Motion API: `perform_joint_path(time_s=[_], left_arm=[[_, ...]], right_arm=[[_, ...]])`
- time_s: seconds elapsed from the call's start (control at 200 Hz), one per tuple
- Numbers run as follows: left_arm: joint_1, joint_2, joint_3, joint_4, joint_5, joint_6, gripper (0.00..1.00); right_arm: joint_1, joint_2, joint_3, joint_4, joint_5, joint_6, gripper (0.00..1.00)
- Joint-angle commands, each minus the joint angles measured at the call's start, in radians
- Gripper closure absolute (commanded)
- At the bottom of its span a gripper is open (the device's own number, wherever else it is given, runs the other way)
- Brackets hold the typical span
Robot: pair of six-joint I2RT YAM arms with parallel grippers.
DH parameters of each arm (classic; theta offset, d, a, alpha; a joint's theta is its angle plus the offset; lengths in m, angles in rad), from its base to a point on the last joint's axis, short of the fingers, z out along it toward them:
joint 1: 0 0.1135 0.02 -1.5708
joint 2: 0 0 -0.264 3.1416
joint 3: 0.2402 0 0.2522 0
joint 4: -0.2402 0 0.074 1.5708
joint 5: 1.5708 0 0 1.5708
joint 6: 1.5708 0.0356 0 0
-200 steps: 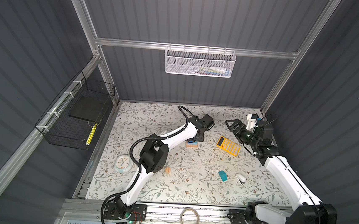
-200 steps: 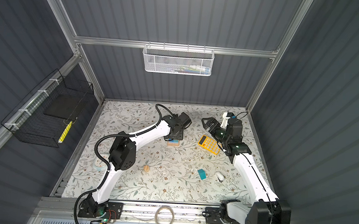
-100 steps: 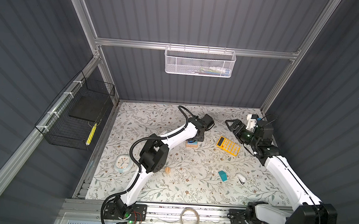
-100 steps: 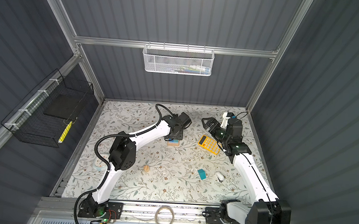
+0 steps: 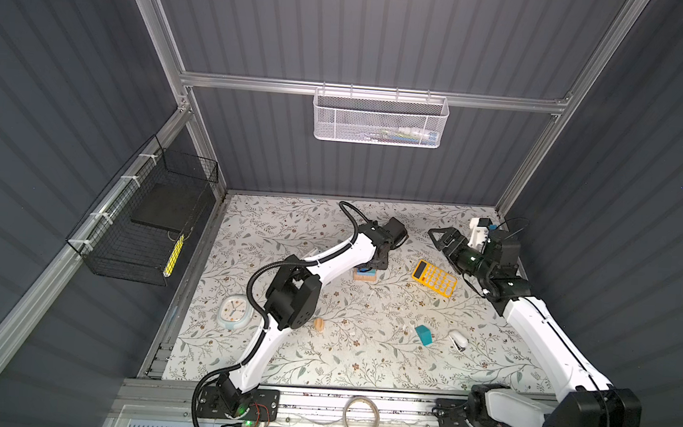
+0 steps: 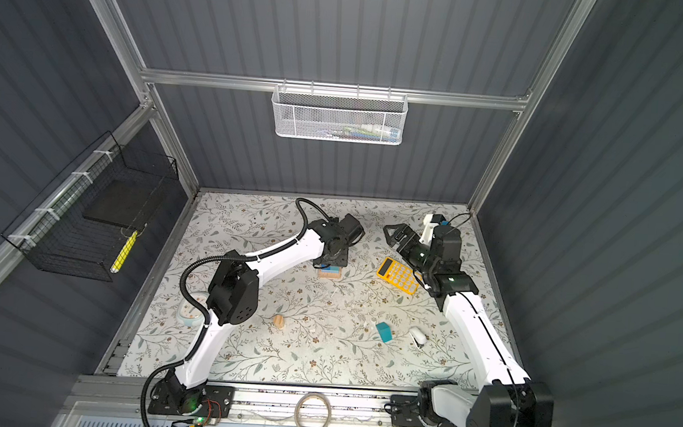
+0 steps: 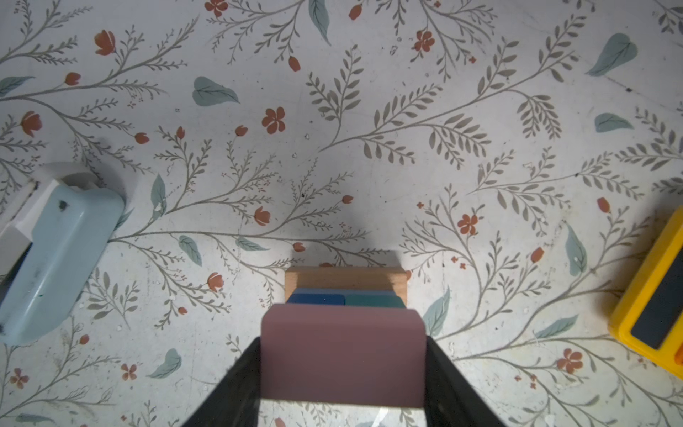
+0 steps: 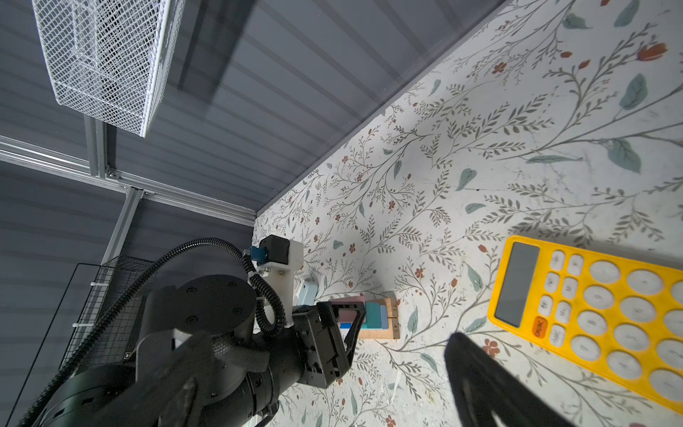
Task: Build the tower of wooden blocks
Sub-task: 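Lower the pink block with the left gripper onto the blue and teal cubes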
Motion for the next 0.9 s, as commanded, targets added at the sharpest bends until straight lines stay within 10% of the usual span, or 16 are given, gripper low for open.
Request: perform_joint_path(time_s=[0.0, 0.895], left_arm=[[0.006, -0.009, 0.000, -0.003, 0.001, -0.012, 0.37], [0.005, -0.046, -0.036, 0.017, 0.004, -0.013, 0.37]], right_arm=[[-0.005, -0.004, -0.011, 0.013, -0.012, 0.005, 0.01], [-0.005, 0.004, -0.013, 0.020, -0.017, 0.012, 0.01]])
